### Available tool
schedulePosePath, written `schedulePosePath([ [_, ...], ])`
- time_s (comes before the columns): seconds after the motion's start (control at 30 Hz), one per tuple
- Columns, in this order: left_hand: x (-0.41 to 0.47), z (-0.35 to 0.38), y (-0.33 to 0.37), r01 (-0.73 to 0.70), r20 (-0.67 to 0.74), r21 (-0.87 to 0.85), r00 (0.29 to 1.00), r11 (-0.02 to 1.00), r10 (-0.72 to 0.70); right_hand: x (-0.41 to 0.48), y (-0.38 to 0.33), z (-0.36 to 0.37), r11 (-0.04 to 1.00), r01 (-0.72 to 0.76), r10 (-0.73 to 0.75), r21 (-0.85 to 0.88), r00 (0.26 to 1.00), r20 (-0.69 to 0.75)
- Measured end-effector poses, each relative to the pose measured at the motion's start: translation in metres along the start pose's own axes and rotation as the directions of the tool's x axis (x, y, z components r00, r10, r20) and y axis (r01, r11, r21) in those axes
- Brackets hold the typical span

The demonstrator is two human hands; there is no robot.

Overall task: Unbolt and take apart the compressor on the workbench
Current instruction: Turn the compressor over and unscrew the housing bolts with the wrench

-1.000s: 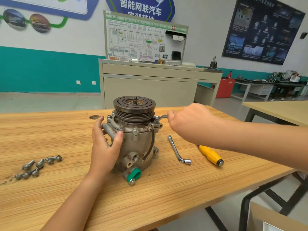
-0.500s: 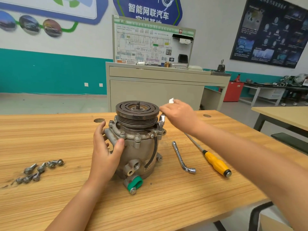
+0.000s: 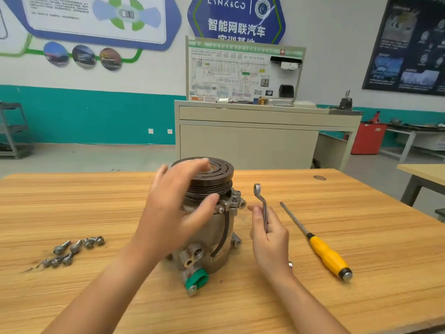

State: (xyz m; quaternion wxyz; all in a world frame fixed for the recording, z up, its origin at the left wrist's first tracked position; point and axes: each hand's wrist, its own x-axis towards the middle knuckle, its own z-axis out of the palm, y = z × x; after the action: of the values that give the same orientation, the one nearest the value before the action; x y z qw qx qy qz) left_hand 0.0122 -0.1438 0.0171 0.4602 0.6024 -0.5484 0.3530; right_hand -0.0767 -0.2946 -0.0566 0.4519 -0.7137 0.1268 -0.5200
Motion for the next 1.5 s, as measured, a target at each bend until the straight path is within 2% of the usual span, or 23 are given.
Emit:
schedulePosePath([
  [0.07,0.023,0.007,0.010,-0.292,0.243,0.245,0.942,0.924,0.233,-0.004,0.007,0.005,0.989,-0.133,0.133,0.058,0.991,-0.005],
  [0.1,0.032,0.011,0.013,-0.408,0.401,0.327,0.877,0.852,0.266,-0.006,0.009,0.005,0.979,-0.185,0.186,0.086,0.982,-0.011],
  [0.13,0.040,0.016,0.015,-0.476,0.574,0.371,0.793,0.797,0.206,-0.007,0.010,0.005,0.969,-0.222,0.224,0.106,0.975,-0.010],
  [0.17,0.045,0.021,0.015,-0.504,0.710,0.401,0.698,0.765,0.087,-0.009,0.011,0.003,0.963,-0.246,0.248,0.109,0.969,-0.003],
  [0.2,0.049,0.025,0.013,-0.519,0.790,0.429,0.613,0.740,-0.029,-0.011,0.012,0.001,0.960,-0.261,0.261,0.102,0.965,0.008],
  [0.27,0.056,0.029,0.009,-0.545,0.839,0.441,0.533,0.714,-0.112,-0.016,0.014,-0.002,0.957,-0.277,0.276,0.088,0.961,0.025],
  [0.43,0.075,0.034,0.010,-0.536,0.869,0.373,0.488,0.758,-0.082,-0.022,0.019,-0.003,0.961,-0.275,0.273,0.025,0.961,0.052],
  [0.5,0.087,0.034,0.014,-0.439,0.868,0.326,0.489,0.837,-0.081,-0.023,0.021,-0.003,0.965,-0.262,0.261,0.008,0.964,0.058],
  [0.53,0.096,0.031,0.015,-0.365,0.845,0.303,0.531,0.880,-0.071,-0.022,0.022,-0.003,0.967,-0.253,0.253,0.001,0.966,0.057],
  [0.6,0.114,0.018,0.015,-0.207,0.720,0.244,0.693,0.948,-0.034,-0.022,0.023,-0.003,0.969,-0.246,0.246,-0.004,0.968,0.051],
  [0.67,0.128,-0.010,0.014,-0.079,0.490,0.140,0.872,0.987,0.001,-0.021,0.023,-0.003,0.966,-0.258,0.258,0.004,0.965,0.040],
  [0.7,0.128,-0.029,0.010,-0.025,0.367,0.082,0.930,0.996,-0.007,-0.020,0.024,-0.004,0.964,-0.267,0.266,0.012,0.963,0.038],
  [0.77,0.109,-0.067,-0.005,0.085,0.196,0.049,0.976,0.995,-0.093,-0.019,0.026,-0.005,0.963,-0.270,0.269,0.009,0.962,0.037],
  [0.83,0.067,-0.100,-0.026,0.264,0.136,0.112,0.951,0.958,-0.278,-0.019,0.027,-0.005,0.963,-0.269,0.269,-0.002,0.962,0.039],
  [0.87,0.040,-0.114,-0.037,0.385,0.125,0.147,0.907,0.911,-0.403,-0.018,0.028,-0.005,0.962,-0.273,0.273,-0.002,0.961,0.040],
  [0.97,-0.046,-0.144,-0.066,0.677,0.117,0.286,0.678,0.679,-0.725,-0.020,0.030,-0.005,0.964,-0.266,0.267,-0.017,0.962,0.050],
  [1.0,-0.072,-0.151,-0.074,0.723,0.104,0.325,0.613,0.610,-0.783,-0.021,0.030,-0.005,0.965,-0.260,0.261,-0.023,0.964,0.052],
  [1.07,-0.107,-0.163,-0.087,0.751,0.069,0.404,0.544,0.522,-0.836,-0.021,0.029,-0.005,0.969,-0.245,0.247,-0.033,0.968,0.046],
  [1.13,-0.126,-0.169,-0.096,0.752,0.053,0.449,0.516,0.482,-0.855,-0.022,0.029,-0.004,0.970,-0.238,0.240,-0.044,0.970,0.034],
  [1.2,-0.134,-0.169,-0.100,0.743,0.067,0.460,0.516,0.486,-0.854,-0.022,0.031,-0.003,0.972,-0.227,0.229,-0.057,0.973,0.027],
  [1.4,-0.131,-0.141,-0.101,0.668,0.188,0.459,0.572,0.586,-0.799,-0.022,0.034,-0.004,0.971,-0.230,0.231,-0.065,0.973,0.009],
  [1.5,-0.129,-0.128,-0.108,0.541,0.236,0.590,0.595,0.600,-0.768,-0.021,0.034,-0.006,0.966,-0.245,0.246,-0.076,0.969,0.000],
])
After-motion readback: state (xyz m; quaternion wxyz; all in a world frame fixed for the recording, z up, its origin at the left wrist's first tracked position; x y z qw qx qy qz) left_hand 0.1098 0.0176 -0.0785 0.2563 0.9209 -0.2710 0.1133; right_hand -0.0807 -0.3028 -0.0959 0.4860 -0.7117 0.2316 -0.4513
